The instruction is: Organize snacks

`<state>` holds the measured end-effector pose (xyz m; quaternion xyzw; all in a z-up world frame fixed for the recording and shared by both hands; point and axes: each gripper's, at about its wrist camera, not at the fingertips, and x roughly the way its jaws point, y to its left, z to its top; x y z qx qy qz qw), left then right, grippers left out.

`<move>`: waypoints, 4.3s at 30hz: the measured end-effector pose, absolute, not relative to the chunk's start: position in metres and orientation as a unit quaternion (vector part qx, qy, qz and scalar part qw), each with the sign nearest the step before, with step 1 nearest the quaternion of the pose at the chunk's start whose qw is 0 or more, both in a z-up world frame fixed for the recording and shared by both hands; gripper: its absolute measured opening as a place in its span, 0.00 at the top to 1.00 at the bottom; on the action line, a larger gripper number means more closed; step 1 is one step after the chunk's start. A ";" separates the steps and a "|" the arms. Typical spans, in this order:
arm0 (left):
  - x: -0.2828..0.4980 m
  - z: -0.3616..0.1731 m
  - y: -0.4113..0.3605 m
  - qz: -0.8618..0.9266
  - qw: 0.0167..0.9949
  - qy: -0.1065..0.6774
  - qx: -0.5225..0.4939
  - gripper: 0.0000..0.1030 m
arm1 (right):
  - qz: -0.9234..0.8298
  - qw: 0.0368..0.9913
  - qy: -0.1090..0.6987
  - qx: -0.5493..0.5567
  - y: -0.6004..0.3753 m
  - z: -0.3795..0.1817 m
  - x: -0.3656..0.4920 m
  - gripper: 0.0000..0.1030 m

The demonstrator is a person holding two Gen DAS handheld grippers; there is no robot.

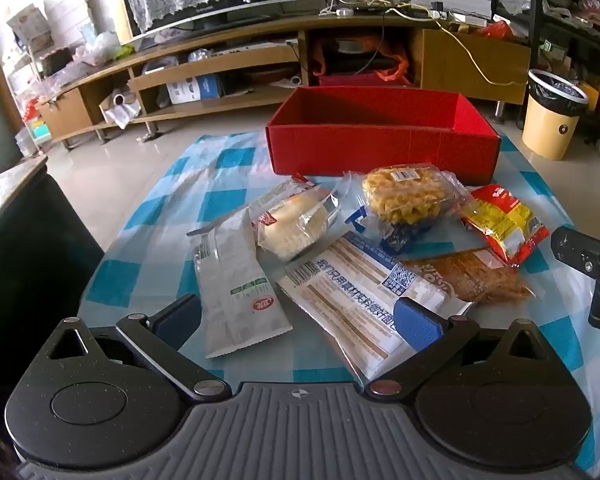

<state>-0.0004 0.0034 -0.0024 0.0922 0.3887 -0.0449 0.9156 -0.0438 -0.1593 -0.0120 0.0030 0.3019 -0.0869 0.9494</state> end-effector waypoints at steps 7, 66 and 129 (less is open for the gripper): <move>0.000 -0.009 -0.002 -0.046 0.909 0.401 0.098 0.00 | -0.089 0.947 0.309 0.006 -0.163 -0.015 -0.042 0.02; -0.002 -0.017 -0.007 -0.052 0.905 0.411 0.103 0.00 | -0.064 0.927 0.370 -0.012 -0.148 -0.030 -0.034 0.02; 0.037 0.012 0.050 -0.034 0.914 0.399 0.070 0.00 | 0.047 0.913 0.404 -0.022 -0.108 -0.034 0.012 0.02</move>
